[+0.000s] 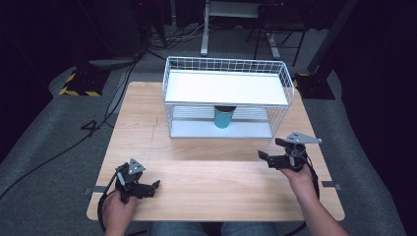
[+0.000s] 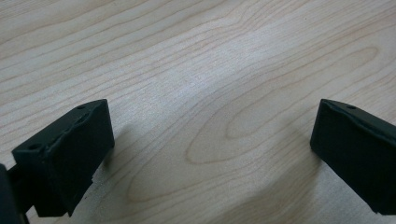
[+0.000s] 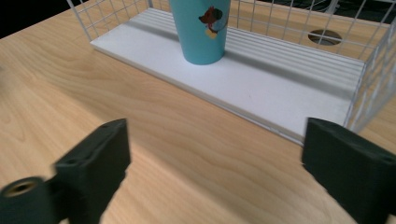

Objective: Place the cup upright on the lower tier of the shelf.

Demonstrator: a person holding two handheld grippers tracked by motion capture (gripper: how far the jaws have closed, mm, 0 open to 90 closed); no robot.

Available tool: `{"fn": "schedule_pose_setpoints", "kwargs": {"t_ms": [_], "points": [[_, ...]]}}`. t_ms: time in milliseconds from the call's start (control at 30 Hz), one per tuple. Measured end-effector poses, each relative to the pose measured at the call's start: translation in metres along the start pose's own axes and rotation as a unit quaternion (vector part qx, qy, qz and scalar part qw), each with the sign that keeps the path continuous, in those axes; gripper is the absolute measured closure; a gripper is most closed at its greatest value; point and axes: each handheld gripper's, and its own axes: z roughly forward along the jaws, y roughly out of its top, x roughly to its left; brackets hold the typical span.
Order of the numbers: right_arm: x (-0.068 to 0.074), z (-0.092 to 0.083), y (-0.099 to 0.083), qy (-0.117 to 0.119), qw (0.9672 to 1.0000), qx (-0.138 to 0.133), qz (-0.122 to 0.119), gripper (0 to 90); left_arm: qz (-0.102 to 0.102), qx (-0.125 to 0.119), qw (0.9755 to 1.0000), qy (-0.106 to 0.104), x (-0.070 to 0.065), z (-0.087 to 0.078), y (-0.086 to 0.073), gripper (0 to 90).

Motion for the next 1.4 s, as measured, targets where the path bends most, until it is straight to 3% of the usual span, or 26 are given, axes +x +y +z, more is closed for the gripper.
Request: {"fn": "schedule_pose_setpoints", "kwargs": {"t_ms": [267,300,667,867,967,1167,1400], "points": [[-0.008,-0.025,-0.018,-0.010,0.9998,0.009,-0.012,15.5,-0.002,0.000,1.0000,0.005,0.000,0.001,0.001,0.1],[-0.008,-0.031,-0.022,-0.016,0.9995,0.013,-0.023,15.5,-0.004,-0.001,1.0000,0.004,0.000,0.001,0.001,0.1],[-0.006,-0.050,-0.044,-0.022,0.9981,0.039,-0.043,15.4,-0.006,-0.003,1.0000,0.006,0.000,0.002,0.001,0.1],[-0.008,-0.050,-0.067,-0.019,0.9994,0.019,-0.022,15.5,-0.005,-0.003,1.0000,0.006,0.000,0.002,0.001,0.1],[-0.009,-0.047,-0.076,-0.020,0.9985,0.046,-0.021,15.5,-0.005,-0.003,1.0000,0.006,0.000,0.002,0.001,0.1],[-0.012,-0.042,-0.087,-0.025,0.9977,0.060,-0.019,15.5,-0.005,-0.003,1.0000,0.005,0.000,0.002,0.001,0.1],[-0.011,-0.027,-0.103,-0.030,0.9938,0.102,-0.033,15.2,-0.006,-0.003,1.0000,0.006,0.000,0.002,0.001,0.1]]}}
